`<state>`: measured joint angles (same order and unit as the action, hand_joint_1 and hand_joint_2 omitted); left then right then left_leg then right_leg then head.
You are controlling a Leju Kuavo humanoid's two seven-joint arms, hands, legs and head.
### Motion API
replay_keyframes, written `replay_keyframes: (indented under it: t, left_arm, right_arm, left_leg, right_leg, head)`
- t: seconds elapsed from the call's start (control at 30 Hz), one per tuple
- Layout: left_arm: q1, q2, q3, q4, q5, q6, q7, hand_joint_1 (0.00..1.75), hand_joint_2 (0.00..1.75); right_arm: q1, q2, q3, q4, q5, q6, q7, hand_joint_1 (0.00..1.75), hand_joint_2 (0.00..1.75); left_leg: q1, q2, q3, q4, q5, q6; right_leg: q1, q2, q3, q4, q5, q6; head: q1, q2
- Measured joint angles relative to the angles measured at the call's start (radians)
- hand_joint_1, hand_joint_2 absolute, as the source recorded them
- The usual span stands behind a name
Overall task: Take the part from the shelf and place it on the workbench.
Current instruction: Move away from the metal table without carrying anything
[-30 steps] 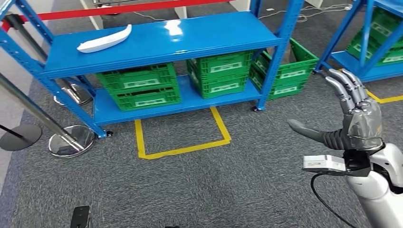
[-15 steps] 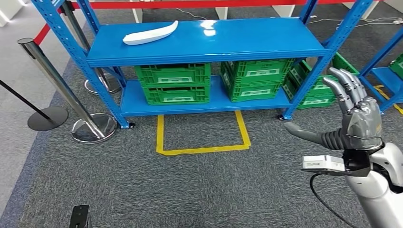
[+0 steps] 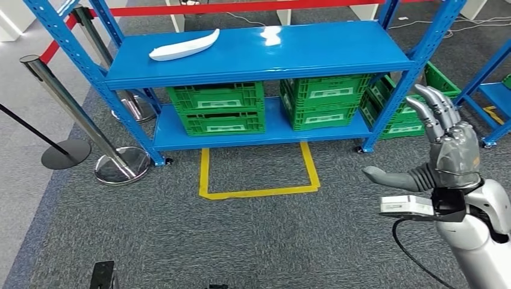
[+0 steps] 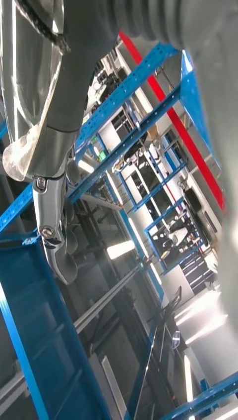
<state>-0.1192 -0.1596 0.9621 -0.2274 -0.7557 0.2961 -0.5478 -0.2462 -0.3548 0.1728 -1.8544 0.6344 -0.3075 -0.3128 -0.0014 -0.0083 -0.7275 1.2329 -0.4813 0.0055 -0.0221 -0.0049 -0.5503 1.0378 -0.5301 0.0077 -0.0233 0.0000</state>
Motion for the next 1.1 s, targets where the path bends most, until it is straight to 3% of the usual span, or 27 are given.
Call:
replay_keyframes:
  t: [0.03,0.1,0.27,0.33,0.4,0.43,0.47,0.53,0.57,0.63,0.73,0.8,0.9,0.93,0.97,1.0,1.07,1.1]
  left_arm:
    - [0.000,0.001,0.000,0.000,0.000,0.000,0.000,0.00,0.00]
    - [-0.002,0.003,0.000,0.000,0.000,0.000,-0.002,0.00,0.00]
    - [-0.001,0.004,0.000,0.000,0.002,0.000,-0.004,0.00,0.00]
    - [-0.002,0.004,0.000,0.000,0.002,0.000,-0.004,0.00,0.00]
    - [-0.001,0.002,0.000,0.000,0.002,0.000,-0.004,0.00,0.00]
    - [0.001,0.001,0.000,0.000,0.002,0.000,-0.004,0.00,0.00]
    - [0.003,0.000,0.000,0.000,0.003,0.000,-0.004,0.00,0.00]
    - [0.005,-0.001,0.000,0.000,0.003,0.000,-0.004,0.00,0.00]
    - [0.005,-0.001,0.000,0.000,0.004,0.000,-0.004,0.00,0.00]
    - [0.004,-0.001,0.000,0.000,0.005,0.000,-0.004,0.00,0.00]
    - [0.005,0.000,0.000,0.000,0.006,0.000,-0.004,0.00,0.00]
    - [0.002,0.001,0.000,0.000,0.006,0.000,-0.004,0.00,0.00]
    - [0.004,0.000,0.000,0.000,0.010,0.000,-0.005,0.00,0.00]
    - [0.006,0.000,0.000,0.000,0.011,0.000,-0.005,0.00,0.00]
    - [0.008,0.000,0.000,0.000,0.012,0.000,-0.005,0.00,0.00]
    - [0.009,0.000,0.000,0.000,0.014,0.000,-0.005,0.00,0.00]
    - [0.010,0.001,0.002,0.000,0.020,0.000,-0.005,0.00,0.00]
    - [0.011,0.002,0.003,0.000,0.025,0.000,-0.006,0.00,0.00]
  right_arm:
    - [0.000,0.000,0.000,0.000,0.000,0.000,0.000,0.00,0.00]
    - [0.000,0.000,0.000,0.000,0.000,-0.001,0.000,0.00,0.00]
    - [0.004,0.000,-0.001,-0.001,0.000,-0.004,0.000,0.00,0.00]
    - [0.003,0.000,-0.002,-0.001,0.000,-0.005,0.000,0.00,0.00]
    - [0.008,0.000,-0.002,-0.001,0.000,-0.006,0.000,0.00,0.00]
    - [0.012,0.000,-0.002,-0.001,0.000,-0.006,0.000,0.00,0.00]
    - [0.014,0.000,-0.002,-0.001,0.000,-0.006,0.000,0.00,0.00]
    - [0.016,0.000,-0.002,0.000,0.000,-0.006,0.000,0.00,0.00]
    - [0.016,0.000,-0.002,0.000,0.000,-0.006,0.000,0.00,0.00]
    - [0.017,0.000,-0.002,0.000,0.000,-0.007,-0.001,0.00,0.00]
    - [0.022,0.000,-0.003,0.001,0.000,-0.008,-0.001,0.00,0.00]
    - [0.022,0.000,-0.003,0.001,-0.002,0.000,0.001,0.00,0.00]
    - [0.023,-0.001,-0.003,0.004,-0.010,0.031,0.019,0.00,0.00]
    - [0.023,-0.001,-0.003,0.006,-0.015,0.042,0.028,0.00,0.00]
    - [0.023,-0.002,-0.003,0.009,-0.021,0.053,0.043,0.00,0.00]
    - [0.022,-0.002,-0.003,0.012,-0.030,0.065,0.061,0.00,0.00]
    - [0.018,-0.002,-0.004,0.025,-0.070,0.099,0.114,0.00,0.00]
    - [0.014,-0.002,-0.004,0.035,-0.100,0.123,0.144,0.00,0.00]
  left_leg:
    - [-0.003,0.001,0.029,-0.065,0.032,0.010]
    - [-0.010,0.005,0.076,-0.162,0.054,0.027]
    - [-0.007,0.001,0.120,-0.214,0.037,0.040]
    - [-0.005,-0.001,0.134,-0.221,0.031,0.045]
    - [-0.005,-0.004,0.140,-0.221,0.022,0.047]
    - [-0.006,-0.005,0.145,-0.220,0.016,0.047]
    - [-0.006,-0.005,0.152,-0.220,0.010,0.045]
    - [-0.005,-0.006,0.170,-0.220,-0.005,0.039]
    - [-0.005,-0.007,0.177,-0.218,-0.012,0.035]
    - [-0.008,-0.007,0.180,-0.213,-0.024,0.023]
    - [-0.010,-0.005,0.184,-0.198,-0.036,0.008]
    - [-0.007,-0.002,0.154,-0.134,-0.050,-0.004]
    - [0.000,0.001,0.043,0.037,-0.110,-0.016]
    - [0.001,0.001,0.018,0.061,-0.119,-0.016]
    - [0.001,0.001,0.008,0.052,-0.108,-0.015]
    - [0.001,0.001,0.012,0.014,-0.077,-0.011]
    - [-0.004,0.002,0.038,-0.103,0.017,0.005]
    - [-0.008,0.003,0.050,-0.147,0.049,0.011]
  right_leg:
    - [0.001,-0.001,0.006,-0.001,-0.006,0.002]
    - [0.003,-0.002,0.016,-0.008,-0.015,0.011]
    - [0.001,-0.002,0.022,0.014,-0.018,0.044]
    - [0.001,0.002,-0.021,0.093,-0.054,0.051]
    - [0.001,0.003,-0.098,0.199,-0.091,0.053]
    - [0.001,0.003,-0.126,0.225,-0.090,0.053]
    - [0.001,0.003,-0.136,0.214,-0.067,0.051]
    - [0.001,0.003,-0.114,0.115,0.020,0.048]
    - [0.002,0.003,-0.099,0.058,0.045,0.046]
    - [0.005,0.003,-0.080,0.000,0.056,0.033]
    - [0.001,0.004,-0.062,-0.010,0.050,0.010]
    - [-0.003,0.002,-0.043,-0.012,0.043,0.002]
    - [-0.003,0.002,-0.020,-0.013,0.023,-0.003]
    - [-0.003,0.003,-0.010,-0.013,0.014,-0.003]
    - [-0.003,0.003,0.003,-0.013,0.004,-0.002]
    - [-0.002,0.004,0.017,-0.014,-0.005,-0.001]
    - [0.000,0.004,0.039,-0.015,-0.025,0.005]
    - [0.001,0.004,0.046,-0.015,-0.033,0.009]
  head:
    - [0.001,0.000]
    - [0.002,0.000]
    - [0.004,0.000]
    - [0.007,0.000]
    - [0.010,0.000]
    - [0.010,0.000]
    - [0.010,0.000]
    - [0.010,0.000]
    - [0.010,0.000]
    - [0.010,0.000]
    - [0.010,0.000]
    - [0.008,0.000]
    - [0.006,0.000]
    - [0.006,0.000]
    - [0.006,0.000]
    - [0.006,0.000]
    - [0.007,0.000]
    - [0.007,0.000]
